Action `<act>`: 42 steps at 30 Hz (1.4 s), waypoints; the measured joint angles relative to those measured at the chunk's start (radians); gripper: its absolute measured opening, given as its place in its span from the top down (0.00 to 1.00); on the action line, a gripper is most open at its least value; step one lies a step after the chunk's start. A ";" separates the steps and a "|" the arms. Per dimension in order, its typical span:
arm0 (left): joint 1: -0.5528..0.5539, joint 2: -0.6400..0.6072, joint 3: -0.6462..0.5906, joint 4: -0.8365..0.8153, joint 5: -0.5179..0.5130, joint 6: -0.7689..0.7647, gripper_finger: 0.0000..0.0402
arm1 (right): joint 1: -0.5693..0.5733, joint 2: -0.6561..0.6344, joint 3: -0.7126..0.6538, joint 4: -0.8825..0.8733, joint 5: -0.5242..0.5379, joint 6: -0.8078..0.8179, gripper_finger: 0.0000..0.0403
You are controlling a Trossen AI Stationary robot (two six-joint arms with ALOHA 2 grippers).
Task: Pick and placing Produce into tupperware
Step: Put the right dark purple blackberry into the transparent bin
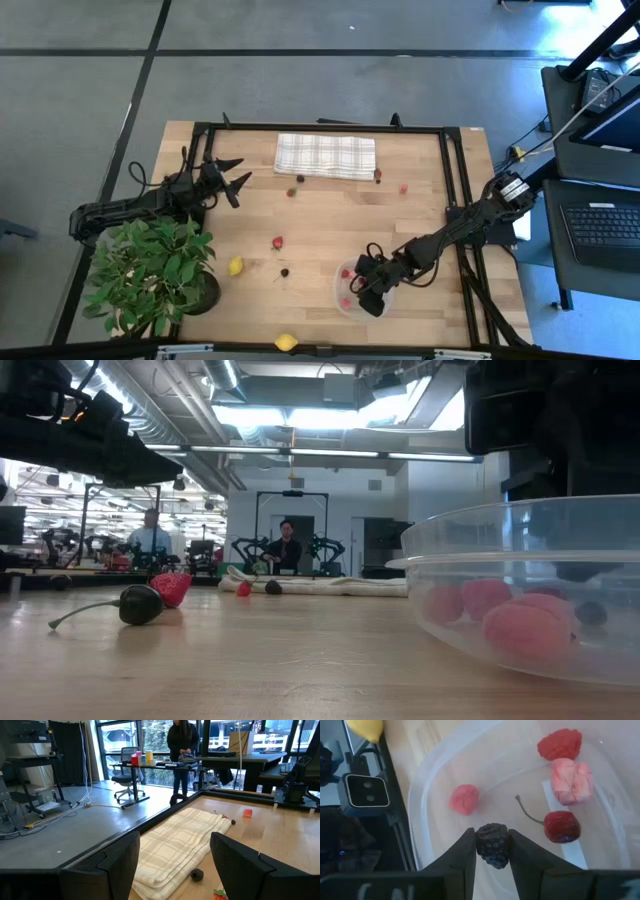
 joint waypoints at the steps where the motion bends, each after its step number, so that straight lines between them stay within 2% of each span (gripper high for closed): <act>1: 0.000 0.000 0.000 0.000 0.000 0.000 0.41 | 0.000 0.000 0.000 0.000 -0.004 0.001 0.75; 18: 0.000 0.000 0.000 0.000 0.000 0.000 0.41 | 0.000 -0.002 0.000 0.009 -0.004 0.004 0.71; 42: 0.000 0.000 0.000 0.000 0.000 0.001 0.41 | -0.001 -0.003 0.001 0.008 -0.004 -0.024 0.70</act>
